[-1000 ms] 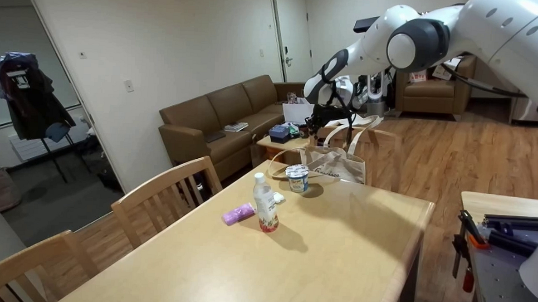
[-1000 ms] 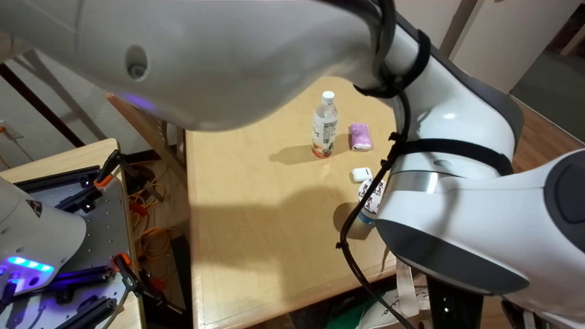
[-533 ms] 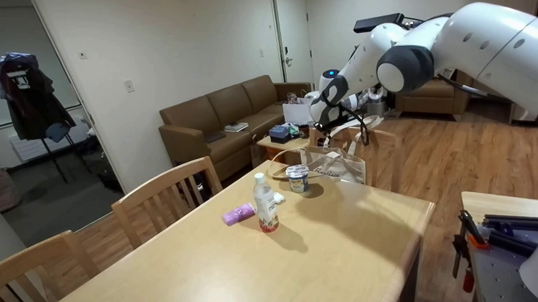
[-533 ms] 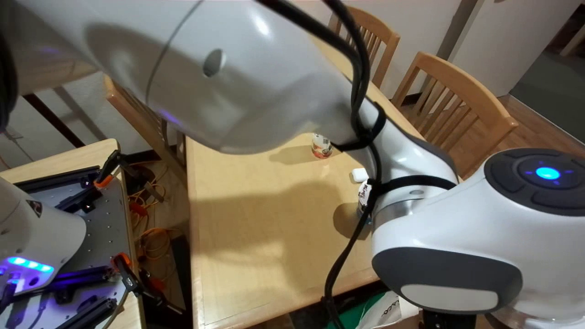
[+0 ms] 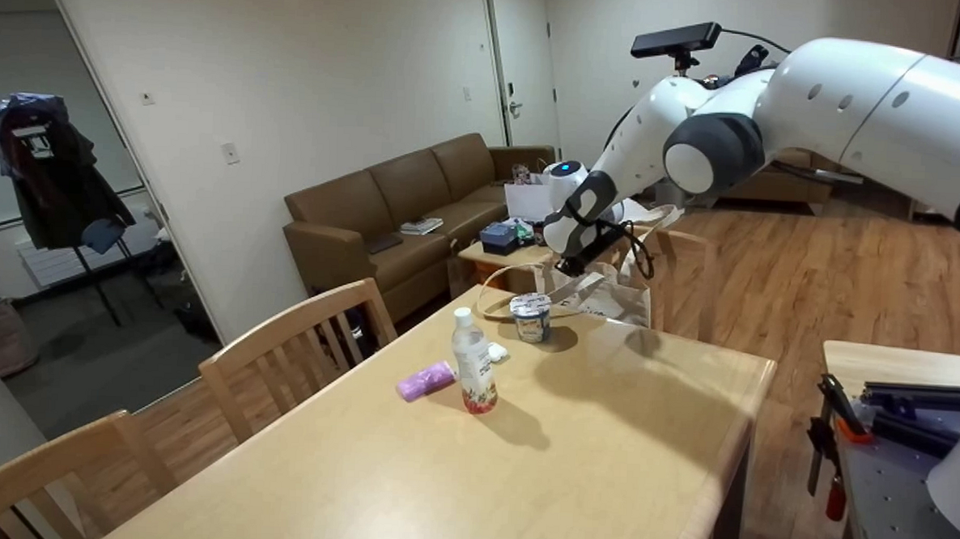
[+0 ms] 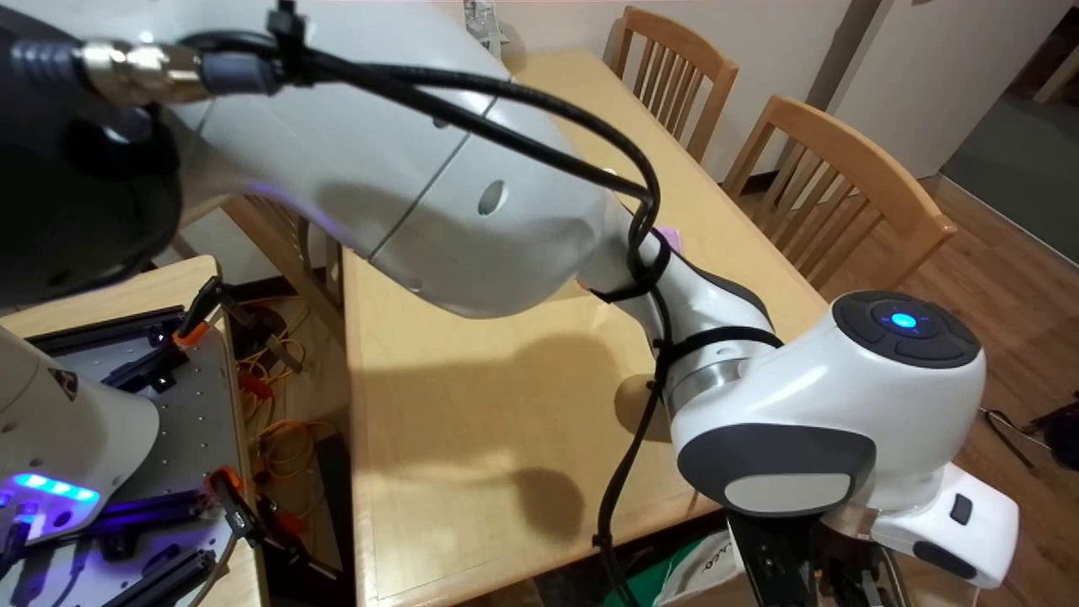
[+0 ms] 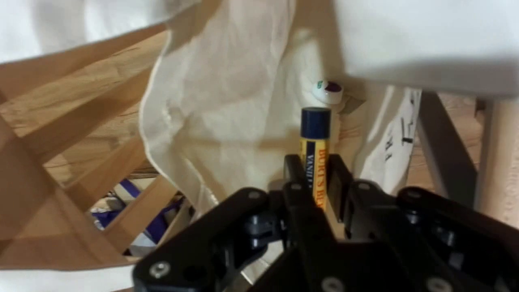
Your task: Put the marker in the bag
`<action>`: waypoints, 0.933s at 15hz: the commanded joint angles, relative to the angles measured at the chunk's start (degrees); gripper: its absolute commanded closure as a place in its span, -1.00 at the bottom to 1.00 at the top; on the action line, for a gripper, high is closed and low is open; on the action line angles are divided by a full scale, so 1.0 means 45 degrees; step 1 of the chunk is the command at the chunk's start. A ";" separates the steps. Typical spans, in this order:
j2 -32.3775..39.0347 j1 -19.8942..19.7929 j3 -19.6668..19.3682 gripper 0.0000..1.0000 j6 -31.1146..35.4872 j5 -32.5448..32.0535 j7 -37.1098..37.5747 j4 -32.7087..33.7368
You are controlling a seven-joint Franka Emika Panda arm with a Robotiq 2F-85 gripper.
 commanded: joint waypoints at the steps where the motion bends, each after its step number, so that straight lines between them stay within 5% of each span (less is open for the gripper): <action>1: 0.0236 -0.0973 0.1426 0.12 -0.1514 -0.0264 -0.2436 0.1050; 5: 0.0278 -0.1537 0.1961 -0.36 -0.2975 -0.0071 -0.3810 0.1765; 9: -0.0178 -0.2257 0.2240 -0.89 -0.2602 0.0700 -0.3826 0.1674; 14: -0.1245 -0.4065 0.3761 -1.00 -0.1667 0.1870 -0.6308 0.1181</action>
